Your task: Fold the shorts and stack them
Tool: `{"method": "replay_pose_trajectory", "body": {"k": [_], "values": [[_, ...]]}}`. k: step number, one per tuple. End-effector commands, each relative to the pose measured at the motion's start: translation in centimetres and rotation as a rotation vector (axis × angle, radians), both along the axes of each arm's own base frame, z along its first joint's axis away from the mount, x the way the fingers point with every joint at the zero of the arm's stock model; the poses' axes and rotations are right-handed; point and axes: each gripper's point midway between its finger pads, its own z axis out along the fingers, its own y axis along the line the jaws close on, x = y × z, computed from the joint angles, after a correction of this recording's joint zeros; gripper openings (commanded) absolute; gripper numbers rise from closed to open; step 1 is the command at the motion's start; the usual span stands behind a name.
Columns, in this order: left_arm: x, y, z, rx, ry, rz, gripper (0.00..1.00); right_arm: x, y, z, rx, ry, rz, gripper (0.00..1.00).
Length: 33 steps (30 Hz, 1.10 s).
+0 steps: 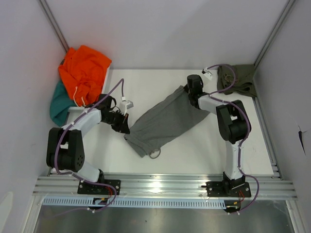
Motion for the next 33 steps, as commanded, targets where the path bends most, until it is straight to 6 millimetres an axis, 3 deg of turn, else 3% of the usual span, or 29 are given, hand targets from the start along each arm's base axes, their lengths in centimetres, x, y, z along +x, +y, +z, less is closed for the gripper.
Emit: {"method": "replay_pose_trajectory", "body": {"k": [1,3,6,7,8,10,12,13,17,18,21,22,23,24,25,26,27,28,29,30,32,33], "values": [[0.5,2.1,-1.0,0.085,0.044,0.085,0.08,2.5,-1.6,3.1,-0.007,-0.114,-0.094,0.02],[0.5,2.3,-1.4,0.089,0.061,0.094,0.11,2.5,-1.5,2.9,-0.011,-0.113,-0.097,0.03],[1.1,2.8,-2.1,0.122,0.060,0.123,0.18,2.7,-1.4,2.6,-0.017,-0.114,-0.091,0.17],[1.3,3.0,-2.1,0.129,0.058,0.131,0.22,2.8,-1.4,2.4,-0.021,-0.111,-0.088,0.47],[1.5,3.1,-2.1,0.134,0.052,0.136,0.34,2.9,-1.5,2.5,-0.024,-0.113,-0.089,0.60],[2.0,3.1,-1.5,0.130,0.032,0.148,0.46,3.0,-1.5,2.9,-0.025,-0.123,-0.087,0.76],[2.7,3.2,-0.6,0.128,0.005,0.163,0.53,3.2,-1.2,4.2,-0.038,-0.145,-0.069,0.78],[4.0,3.1,0.8,0.127,-0.039,0.171,0.55,3.4,-1.0,5.4,-0.043,-0.163,-0.050,0.79],[5.3,3.3,4.5,0.116,-0.088,0.189,0.66,3.1,1.0,9.5,-0.104,-0.229,0.109,0.80],[5.6,3.4,5.4,0.104,-0.101,0.197,0.68,2.3,2.4,11.4,-0.142,-0.262,0.214,0.80],[5.2,3.3,6.0,0.091,-0.102,0.197,0.71,0.0,4.8,12.6,-0.175,-0.280,0.377,0.80],[4.8,3.2,5.8,0.079,-0.095,0.191,0.72,-1.1,5.5,14.1,-0.199,-0.309,0.434,0.80],[4.6,3.0,5.5,0.072,-0.087,0.186,0.73,-2.2,6.6,14.1,-0.198,-0.310,0.493,0.80],[3.7,3.1,4.2,0.070,-0.056,0.180,0.73,-3.8,7.8,13.0,-0.187,-0.294,0.588,0.80],[3.3,2.8,3.7,0.049,-0.041,0.169,0.74,-5.1,8.6,14.2,-0.193,-0.332,0.647,0.80],[2.3,2.9,2.3,0.044,-0.003,0.160,0.75,-6.7,10.0,14.0,-0.188,-0.342,0.718,0.80],[2.2,2.8,1.6,0.036,0.009,0.155,0.75,-8.7,11.1,12.1,-0.175,-0.313,0.802,0.80],[2.1,2.8,1.1,0.031,0.022,0.153,0.76,-10.0,11.8,12.8,-0.174,-0.340,0.842,0.80],[1.7,2.9,0.5,0.016,0.042,0.152,0.77,-11.7,13.4,12.2,-0.180,-0.336,0.895,0.79],[1.6,2.9,0.0,0.007,0.053,0.147,0.77,-13.0,13.9,10.6,-0.190,-0.301,0.916,0.78],[1.5,2.8,-0.8,-0.009,0.084,0.144,0.78,-15.9,16.4,9.8,-0.217,-0.288,0.992,0.75],[1.4,2.8,-1.1,-0.008,0.092,0.142,0.79,-16.7,16.8,8.7,-0.231,-0.259,0.998,0.74]]}}
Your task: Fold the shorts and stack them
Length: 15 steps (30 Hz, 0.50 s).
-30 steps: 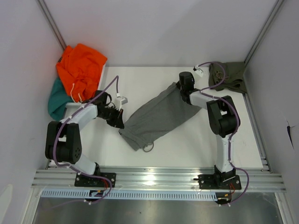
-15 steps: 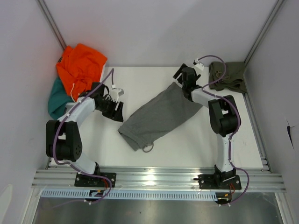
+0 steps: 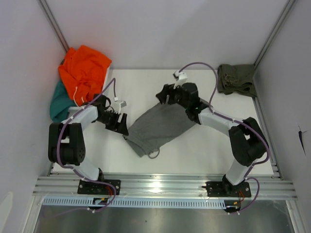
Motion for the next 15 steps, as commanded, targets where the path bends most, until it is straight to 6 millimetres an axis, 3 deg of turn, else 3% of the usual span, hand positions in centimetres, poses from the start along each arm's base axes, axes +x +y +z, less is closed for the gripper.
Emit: {"method": "replay_pose_trajectory", "body": {"k": [1,2,7,15], "values": [[0.5,-0.5,-0.3,-0.062,-0.010,-0.018,0.79,-5.0,4.0,-2.4,-0.083,0.001,0.167,0.73],[0.5,-0.7,-0.4,-0.076,-0.001,-0.020,0.79,-6.5,5.3,-2.5,-0.077,0.005,0.201,0.72],[0.9,-1.2,-0.5,-0.111,0.013,-0.022,0.81,-10.7,7.8,-4.3,-0.064,0.035,0.279,0.66],[2.3,-1.7,-1.3,-0.143,0.055,0.010,0.81,-15.0,9.0,-7.9,-0.072,0.107,0.347,0.59]]}}
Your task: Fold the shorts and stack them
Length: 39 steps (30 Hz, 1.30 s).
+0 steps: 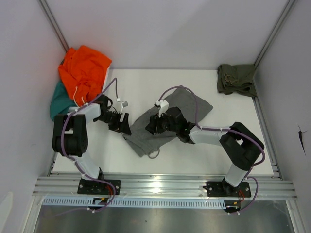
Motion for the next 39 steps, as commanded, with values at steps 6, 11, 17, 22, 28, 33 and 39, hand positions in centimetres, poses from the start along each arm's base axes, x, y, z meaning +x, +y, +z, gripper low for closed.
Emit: {"method": "replay_pose_trajectory", "body": {"k": [6,11,17,22,28,33,39], "values": [[2.7,-0.2,-0.1,-0.022,-0.008,0.053,0.81,-3.3,1.6,0.8,0.026,-0.022,0.072,0.55],[2.9,-0.1,-0.4,-0.016,0.000,0.064,0.79,-4.7,1.6,-0.5,0.030,0.017,0.094,0.51],[2.9,0.0,-0.5,-0.009,0.014,0.069,0.73,-6.5,2.2,-2.3,-0.017,0.043,0.134,0.50],[3.3,-0.1,-0.4,0.001,0.021,0.072,0.64,-7.0,2.9,-4.3,-0.046,0.082,0.150,0.47],[3.6,-0.1,-0.4,0.007,0.025,0.079,0.57,-7.7,6.0,-6.9,-0.097,0.127,0.153,0.43],[4.0,-0.2,-0.2,0.004,0.032,0.072,0.37,-7.6,8.4,-8.6,-0.063,0.163,0.160,0.40],[6.3,0.1,1.7,0.016,-0.007,0.078,0.22,-6.4,10.8,-8.2,0.015,0.180,0.111,0.38]]}}
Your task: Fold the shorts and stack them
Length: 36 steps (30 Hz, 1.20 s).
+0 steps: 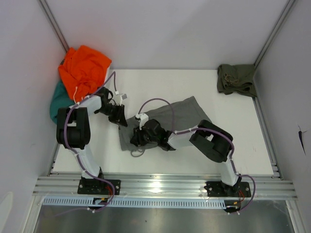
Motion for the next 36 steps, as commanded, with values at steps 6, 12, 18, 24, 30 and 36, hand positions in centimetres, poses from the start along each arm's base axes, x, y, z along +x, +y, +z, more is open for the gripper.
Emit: {"method": "replay_pose_trajectory", "body": {"k": [6,12,18,24,30,36], "values": [[4.3,-0.4,3.1,-0.024,-0.039,0.007,0.19,1.9,4.4,-0.8,0.056,0.010,-0.064,0.39],[7.5,0.5,4.5,0.019,-0.097,0.032,0.59,3.9,6.2,1.3,0.101,-0.021,-0.056,0.43],[8.3,3.2,7.8,0.009,-0.198,0.105,0.99,4.2,6.0,2.7,0.135,-0.035,-0.058,0.47],[5.4,4.8,5.2,-0.026,-0.149,0.163,0.99,4.0,5.1,5.0,0.195,-0.055,-0.071,0.49],[3.0,5.0,4.7,-0.087,-0.145,0.222,0.99,3.5,4.7,8.9,0.251,-0.084,-0.057,0.51],[1.3,4.5,3.7,-0.099,-0.108,0.222,0.99,3.7,2.8,12.6,0.249,-0.124,-0.090,0.53]]}}
